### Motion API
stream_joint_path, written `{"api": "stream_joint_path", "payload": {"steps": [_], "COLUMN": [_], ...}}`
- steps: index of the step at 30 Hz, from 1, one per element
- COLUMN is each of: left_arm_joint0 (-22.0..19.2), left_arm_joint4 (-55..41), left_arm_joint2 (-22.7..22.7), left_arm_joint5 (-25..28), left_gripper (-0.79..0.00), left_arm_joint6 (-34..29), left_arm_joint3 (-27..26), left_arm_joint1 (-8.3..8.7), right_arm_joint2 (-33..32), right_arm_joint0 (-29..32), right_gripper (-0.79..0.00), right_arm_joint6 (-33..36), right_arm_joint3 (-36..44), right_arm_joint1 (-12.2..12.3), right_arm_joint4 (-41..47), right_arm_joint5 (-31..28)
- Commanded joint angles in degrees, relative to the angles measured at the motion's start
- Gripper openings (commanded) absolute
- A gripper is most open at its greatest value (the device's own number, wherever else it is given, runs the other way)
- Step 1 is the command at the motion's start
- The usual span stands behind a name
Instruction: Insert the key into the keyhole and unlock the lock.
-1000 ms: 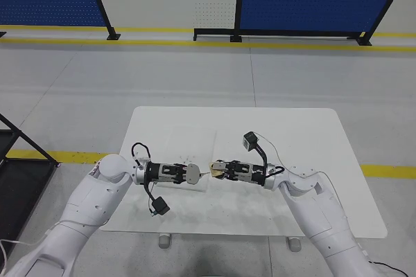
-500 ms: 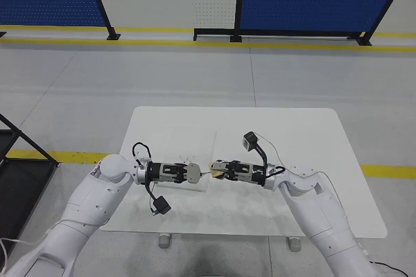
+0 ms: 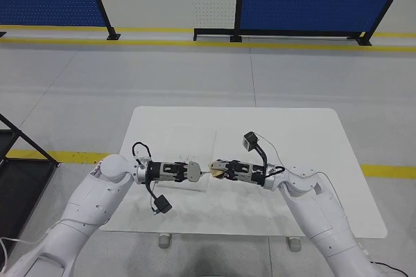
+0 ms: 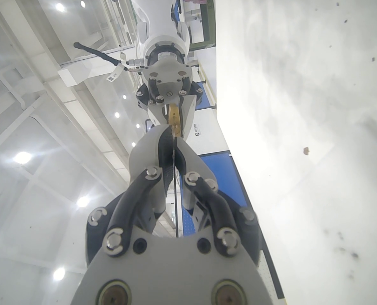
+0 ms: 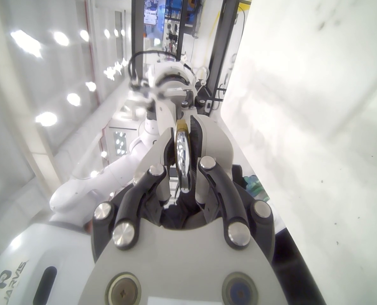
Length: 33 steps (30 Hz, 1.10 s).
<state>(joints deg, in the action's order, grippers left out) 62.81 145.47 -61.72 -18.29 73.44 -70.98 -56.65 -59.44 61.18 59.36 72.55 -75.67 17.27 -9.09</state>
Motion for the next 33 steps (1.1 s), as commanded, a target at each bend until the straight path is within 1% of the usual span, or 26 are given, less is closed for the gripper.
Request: {"api": "stream_joint_path", "payload": {"steps": [1, 8, 14, 24, 33], "left_arm_joint0": [0.0, 0.1, 1.0, 3.8, 4.9], "left_arm_joint4": [0.1, 0.6, 2.1, 3.9, 5.6], "left_arm_joint2": [0.1, 0.2, -0.3, -2.4, -2.4], "left_arm_joint5": [-0.1, -0.7, -2.1, -6.3, -7.1], "left_gripper": [-0.785, -0.785, -0.785, -0.785, -0.785], "left_arm_joint6": [-0.4, -1.9, -5.1, -11.5, -15.2], "left_arm_joint3": [0.0, -0.3, -1.0, -3.4, -5.0], "left_arm_joint1": [0.01, 0.09, 0.29, 0.81, 0.8], "right_arm_joint2": [0.1, 0.3, 0.0, -0.8, -0.8], "right_arm_joint0": [0.0, 0.2, 0.5, 1.9, 3.3], "right_gripper": [-0.785, -0.785, -0.785, -0.785, -0.785], "right_arm_joint6": [-0.3, -2.5, -5.3, -12.8, -18.4], "right_arm_joint3": [0.0, 0.2, 0.3, 1.9, 3.7], "right_arm_joint1": [0.0, 0.1, 0.1, 0.2, 0.2], "right_arm_joint4": [0.0, 0.2, 0.4, -1.1, -3.0], "right_arm_joint5": [0.0, 0.5, 0.4, -0.4, -1.1]}}
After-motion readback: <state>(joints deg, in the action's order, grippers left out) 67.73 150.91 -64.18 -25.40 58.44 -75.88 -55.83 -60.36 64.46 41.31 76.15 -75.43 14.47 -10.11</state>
